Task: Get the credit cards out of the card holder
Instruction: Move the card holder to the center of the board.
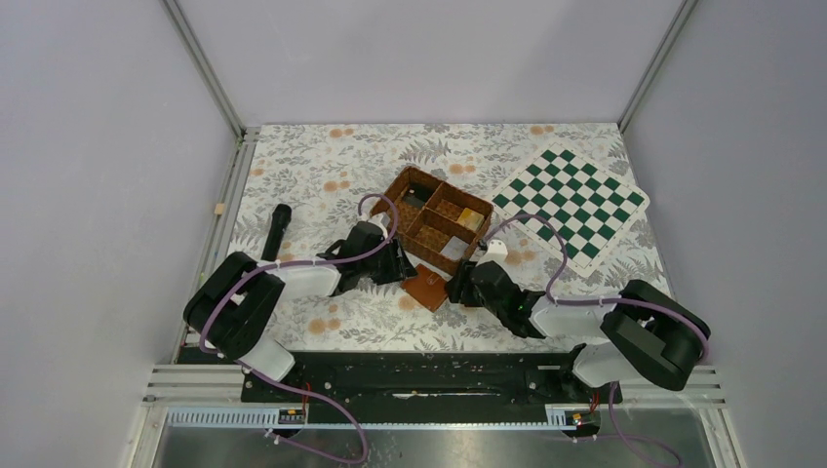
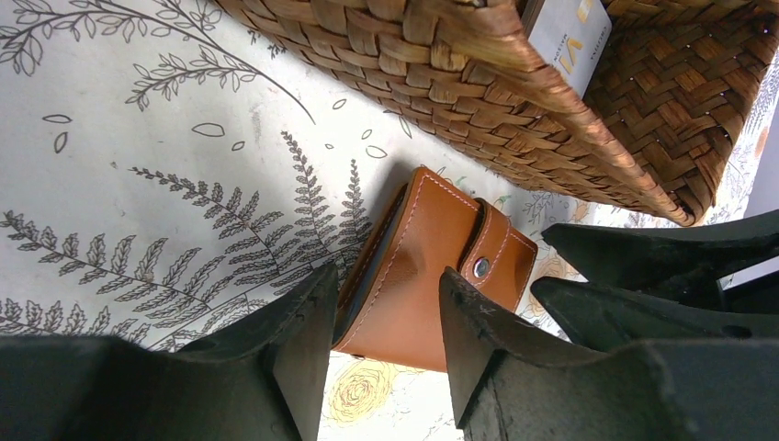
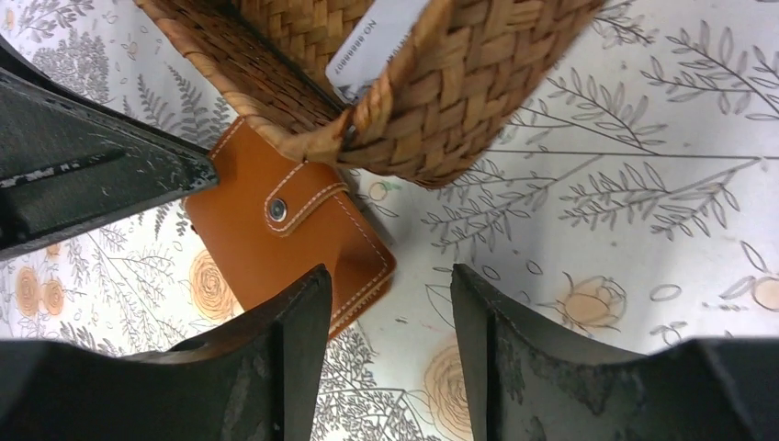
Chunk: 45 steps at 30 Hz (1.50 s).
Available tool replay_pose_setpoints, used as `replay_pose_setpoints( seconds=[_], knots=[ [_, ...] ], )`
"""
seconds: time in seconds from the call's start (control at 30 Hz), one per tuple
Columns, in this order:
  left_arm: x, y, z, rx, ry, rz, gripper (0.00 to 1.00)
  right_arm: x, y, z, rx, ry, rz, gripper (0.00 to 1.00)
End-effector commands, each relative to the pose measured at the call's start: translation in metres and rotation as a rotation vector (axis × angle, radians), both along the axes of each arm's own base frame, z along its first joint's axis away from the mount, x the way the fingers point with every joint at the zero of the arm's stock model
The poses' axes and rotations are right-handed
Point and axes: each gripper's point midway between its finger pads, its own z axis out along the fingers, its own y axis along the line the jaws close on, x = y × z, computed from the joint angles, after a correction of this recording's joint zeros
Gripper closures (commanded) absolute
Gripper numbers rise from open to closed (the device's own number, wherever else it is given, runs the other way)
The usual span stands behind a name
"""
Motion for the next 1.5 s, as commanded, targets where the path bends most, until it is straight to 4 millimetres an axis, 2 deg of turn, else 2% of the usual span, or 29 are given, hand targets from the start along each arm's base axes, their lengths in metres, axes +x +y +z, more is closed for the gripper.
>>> replay_pose_setpoints(
  seconds=[0.0, 0.13, 0.33, 0.43, 0.57, 0.67, 0.83, 0.97, 1.13, 1.23, 1.3, 1.37, 1.47],
  knots=[
    [-0.001, -0.004, 0.002, -0.011, -0.015, -0.018, 0.55, 0.010, 0.015, 0.006, 0.043, -0.020, 0.017, 0.44],
    [-0.006, -0.005, 0.005, -0.019, -0.019, -0.034, 0.57, 0.001, 0.019, 0.002, 0.078, 0.011, 0.041, 0.52],
    [-0.022, -0.018, 0.012, -0.042, -0.024, -0.098, 0.59, -0.033, 0.033, 0.007, 0.170, 0.053, 0.215, 0.59],
    [-0.031, -0.027, 0.015, -0.061, -0.029, -0.137, 0.60, -0.053, 0.042, 0.000, 0.141, 0.108, 0.348, 0.60],
    [-0.035, -0.026, 0.016, -0.048, -0.037, -0.141, 0.60, -0.066, 0.040, -0.007, 0.107, 0.133, 0.392, 0.62],
    [-0.038, -0.023, 0.020, -0.052, -0.047, -0.131, 0.60, -0.076, 0.046, -0.003, 0.121, 0.142, 0.424, 0.62],
    [-0.055, -0.026, 0.028, -0.068, -0.051, -0.142, 0.60, -0.090, 0.062, 0.005, 0.156, 0.172, 0.419, 0.62],
    [-0.064, -0.019, 0.032, -0.051, -0.059, -0.144, 0.59, -0.100, 0.048, 0.008, 0.142, 0.238, 0.326, 0.63],
    [-0.046, -0.001, 0.048, 0.062, -0.119, -0.068, 0.54, -0.113, 0.036, 0.035, 0.164, 0.240, 0.324, 0.63],
    [-0.039, 0.005, 0.063, 0.098, -0.135, -0.027, 0.53, -0.108, 0.030, 0.056, 0.111, 0.206, 0.319, 0.61],
    [-0.035, 0.010, 0.067, 0.102, -0.137, 0.019, 0.53, -0.101, 0.025, 0.062, 0.059, 0.170, 0.316, 0.59],
    [-0.040, 0.010, 0.067, 0.069, -0.114, 0.026, 0.53, -0.092, 0.024, 0.066, 0.004, 0.127, 0.315, 0.56],
    [-0.057, -0.003, 0.062, -0.058, -0.066, -0.015, 0.55, -0.078, 0.030, 0.067, -0.061, 0.061, 0.343, 0.53]
  ],
)
